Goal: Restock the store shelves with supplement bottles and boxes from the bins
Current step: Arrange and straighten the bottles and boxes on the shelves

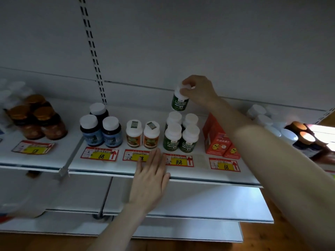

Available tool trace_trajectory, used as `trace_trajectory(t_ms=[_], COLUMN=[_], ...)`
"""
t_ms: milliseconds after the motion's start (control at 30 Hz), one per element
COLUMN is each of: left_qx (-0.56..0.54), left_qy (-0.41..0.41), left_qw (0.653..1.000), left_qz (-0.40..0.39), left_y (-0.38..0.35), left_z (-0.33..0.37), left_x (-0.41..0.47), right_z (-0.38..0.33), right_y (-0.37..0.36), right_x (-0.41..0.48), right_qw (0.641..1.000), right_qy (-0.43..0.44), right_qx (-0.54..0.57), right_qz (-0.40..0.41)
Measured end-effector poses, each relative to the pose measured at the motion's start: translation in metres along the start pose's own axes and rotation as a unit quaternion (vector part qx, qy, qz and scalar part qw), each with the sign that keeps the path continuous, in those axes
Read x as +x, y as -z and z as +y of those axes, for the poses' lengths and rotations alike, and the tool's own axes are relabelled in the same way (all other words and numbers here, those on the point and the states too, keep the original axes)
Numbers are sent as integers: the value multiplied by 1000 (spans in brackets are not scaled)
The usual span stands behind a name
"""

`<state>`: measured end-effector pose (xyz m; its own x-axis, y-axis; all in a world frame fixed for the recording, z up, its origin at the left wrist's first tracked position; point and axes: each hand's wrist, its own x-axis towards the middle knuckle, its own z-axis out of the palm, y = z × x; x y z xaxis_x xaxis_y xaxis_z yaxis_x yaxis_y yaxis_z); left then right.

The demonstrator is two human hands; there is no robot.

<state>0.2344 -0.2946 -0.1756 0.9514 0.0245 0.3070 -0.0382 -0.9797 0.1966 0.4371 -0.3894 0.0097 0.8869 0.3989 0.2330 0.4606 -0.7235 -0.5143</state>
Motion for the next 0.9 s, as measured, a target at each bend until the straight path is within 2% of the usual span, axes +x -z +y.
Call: trace_trajectory(t_ms=[100,333,500,767,900], left_qx=[12,9,11,25,41], left_qy=[-2,9,12,14,9], left_qw=[1000,999,1000,1000,999], left_qz=[-8,-38,-27,-8,-3], left_y=[-3,0,1,0,1], left_z=[-1,0,1,1,1], left_x=[-2,-2,-1,0,1], right_z=[4,8,10,3,-2], right_y=[-13,-33,-42,-39,-41], right_x=[2,4,5,5,-1], right_qw=[998,994,989,984,991], right_qy=[-28,-46,-53,-55,-38], right_qx=[1,8,-14,-49,-45], right_qz=[-54,-100,-134,-162,-117])
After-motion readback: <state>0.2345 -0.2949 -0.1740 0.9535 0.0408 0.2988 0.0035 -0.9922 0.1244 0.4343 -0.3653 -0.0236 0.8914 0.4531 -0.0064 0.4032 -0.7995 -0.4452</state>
